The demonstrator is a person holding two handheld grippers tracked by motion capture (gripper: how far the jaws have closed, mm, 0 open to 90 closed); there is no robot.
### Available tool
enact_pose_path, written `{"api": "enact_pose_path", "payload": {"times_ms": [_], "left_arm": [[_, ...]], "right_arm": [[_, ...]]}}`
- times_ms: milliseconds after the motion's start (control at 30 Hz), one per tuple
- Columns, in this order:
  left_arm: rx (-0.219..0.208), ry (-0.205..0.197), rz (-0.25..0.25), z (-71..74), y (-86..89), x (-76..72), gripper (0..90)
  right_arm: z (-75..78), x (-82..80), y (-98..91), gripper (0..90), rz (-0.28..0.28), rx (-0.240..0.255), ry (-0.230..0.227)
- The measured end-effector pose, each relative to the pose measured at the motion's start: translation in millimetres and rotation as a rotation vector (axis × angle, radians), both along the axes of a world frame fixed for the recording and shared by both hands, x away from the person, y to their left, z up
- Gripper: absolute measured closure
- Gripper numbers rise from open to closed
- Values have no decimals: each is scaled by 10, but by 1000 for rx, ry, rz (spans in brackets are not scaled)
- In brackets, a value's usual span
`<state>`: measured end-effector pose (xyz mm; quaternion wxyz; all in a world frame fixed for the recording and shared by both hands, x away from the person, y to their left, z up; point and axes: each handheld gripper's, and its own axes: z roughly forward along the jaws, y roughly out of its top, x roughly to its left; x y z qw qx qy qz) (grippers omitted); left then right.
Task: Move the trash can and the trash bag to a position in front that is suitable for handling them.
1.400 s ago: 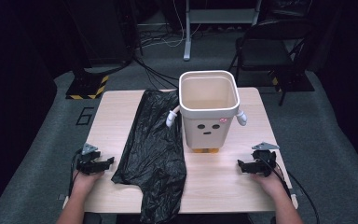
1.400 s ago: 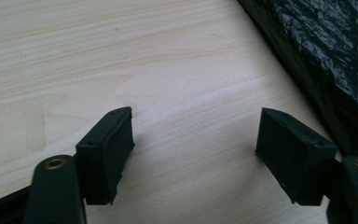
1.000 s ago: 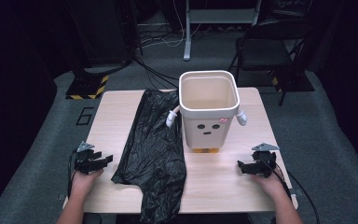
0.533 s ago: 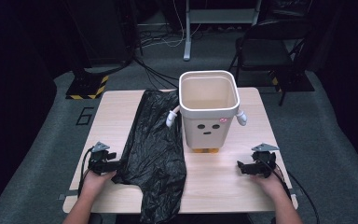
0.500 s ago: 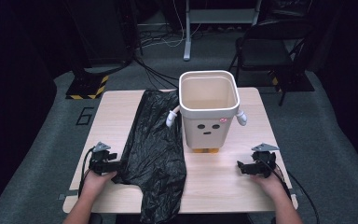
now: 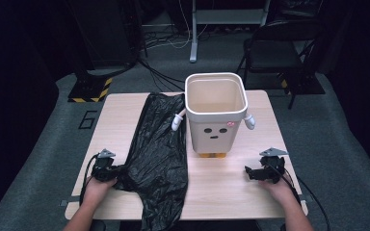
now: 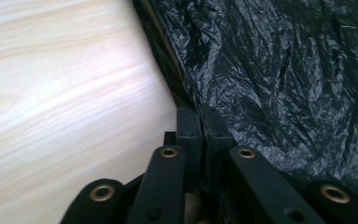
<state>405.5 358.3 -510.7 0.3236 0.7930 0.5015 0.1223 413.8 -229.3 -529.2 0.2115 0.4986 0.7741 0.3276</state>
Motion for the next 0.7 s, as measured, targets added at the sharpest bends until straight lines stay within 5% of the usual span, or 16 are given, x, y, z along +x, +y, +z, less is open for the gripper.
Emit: {"api": "enact_pose_path", "payload": {"times_ms": [433,567,700], "left_arm": [[-12,-4,87,72,347,-88,888],[-63,-46,104,154,331,-44,540],[-92,-73,101,267,221,138,418]], "right_arm": [[0,3,0,0,5,-1,-2],[1,-4,-4,0,15,-6,2],[0,-3,-3,0,16,-7,1]]}}
